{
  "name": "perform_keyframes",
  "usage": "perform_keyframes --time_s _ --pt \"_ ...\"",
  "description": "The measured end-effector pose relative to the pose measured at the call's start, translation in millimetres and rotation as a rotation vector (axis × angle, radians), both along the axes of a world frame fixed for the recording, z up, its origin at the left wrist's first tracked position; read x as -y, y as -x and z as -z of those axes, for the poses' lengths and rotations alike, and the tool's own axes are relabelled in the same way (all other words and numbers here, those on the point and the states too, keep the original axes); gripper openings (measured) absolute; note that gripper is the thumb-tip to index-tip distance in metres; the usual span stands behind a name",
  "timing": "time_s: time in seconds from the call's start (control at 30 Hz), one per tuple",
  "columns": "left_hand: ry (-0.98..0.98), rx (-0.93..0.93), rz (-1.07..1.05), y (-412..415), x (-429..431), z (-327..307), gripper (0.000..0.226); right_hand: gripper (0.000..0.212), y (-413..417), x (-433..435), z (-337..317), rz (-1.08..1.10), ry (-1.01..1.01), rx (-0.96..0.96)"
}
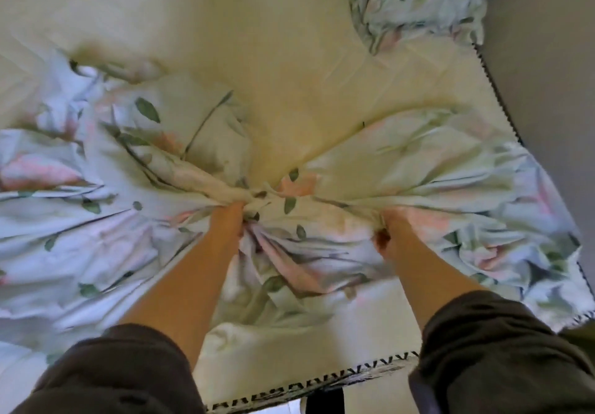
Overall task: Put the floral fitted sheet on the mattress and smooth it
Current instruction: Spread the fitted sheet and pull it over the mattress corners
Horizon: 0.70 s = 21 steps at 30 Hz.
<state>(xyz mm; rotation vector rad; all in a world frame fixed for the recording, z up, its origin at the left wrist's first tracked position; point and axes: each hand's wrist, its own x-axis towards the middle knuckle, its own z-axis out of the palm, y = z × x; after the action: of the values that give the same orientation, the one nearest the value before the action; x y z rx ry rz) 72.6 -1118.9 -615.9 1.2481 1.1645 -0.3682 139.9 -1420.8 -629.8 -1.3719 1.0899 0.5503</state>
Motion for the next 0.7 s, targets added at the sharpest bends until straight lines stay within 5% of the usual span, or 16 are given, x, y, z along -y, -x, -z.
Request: perform_keyframes --time_s 0.07,0.13,0.23,0.3,0.4,0.47,0.53,0.63,0.7 --pt "-0.145 0.243 -0.085 -50.5 -4.4 -30.1 0.028 0.033 -48.9 -6.2 -33.6 -0.112 0.131 0.169" --pt "-0.25 0.47 -0.182 -109.0 -5.8 -75.5 0.044 0.014 -107.1 -2.1 -80.0 -0.031 0.044 0.448" --pt "-0.291 0.712 -0.044 -170.1 10.3 -121.3 0.046 0.035 -165.4 8.4 -121.5 -0.125 -0.117 0.598" --pt "-0.383 0.643 0.163 -170.9 37.8 -113.3 0.049 0.048 -164.4 15.1 -121.4 -0.352 -0.104 0.534" --pt "-0.53 0.308 0.74 -124.9 84.9 -59.2 0.048 0.068 -122.0 34.1 -81.8 -0.548 -0.105 0.405" --pt "-0.685 0.137 1.098 -84.3 109.1 -25.6 0.049 0.073 -90.8 52.5 -45.6 -0.981 0.24 0.353" --pt "-1.013 0.19 1.28 -53.3 131.0 -3.7 0.045 0.07 -64.0 72.8 -10.1 -1.362 0.653 0.405" --pt "-1.274 0.507 1.434 -27.1 164.0 15.5 0.047 0.061 -28.5 99.4 19.9 -1.501 1.055 0.37" --pt "-1.287 0.467 1.539 -17.8 186.8 36.6 0.055 0.058 -16.3 116.3 34.5 -1.525 1.194 0.238"
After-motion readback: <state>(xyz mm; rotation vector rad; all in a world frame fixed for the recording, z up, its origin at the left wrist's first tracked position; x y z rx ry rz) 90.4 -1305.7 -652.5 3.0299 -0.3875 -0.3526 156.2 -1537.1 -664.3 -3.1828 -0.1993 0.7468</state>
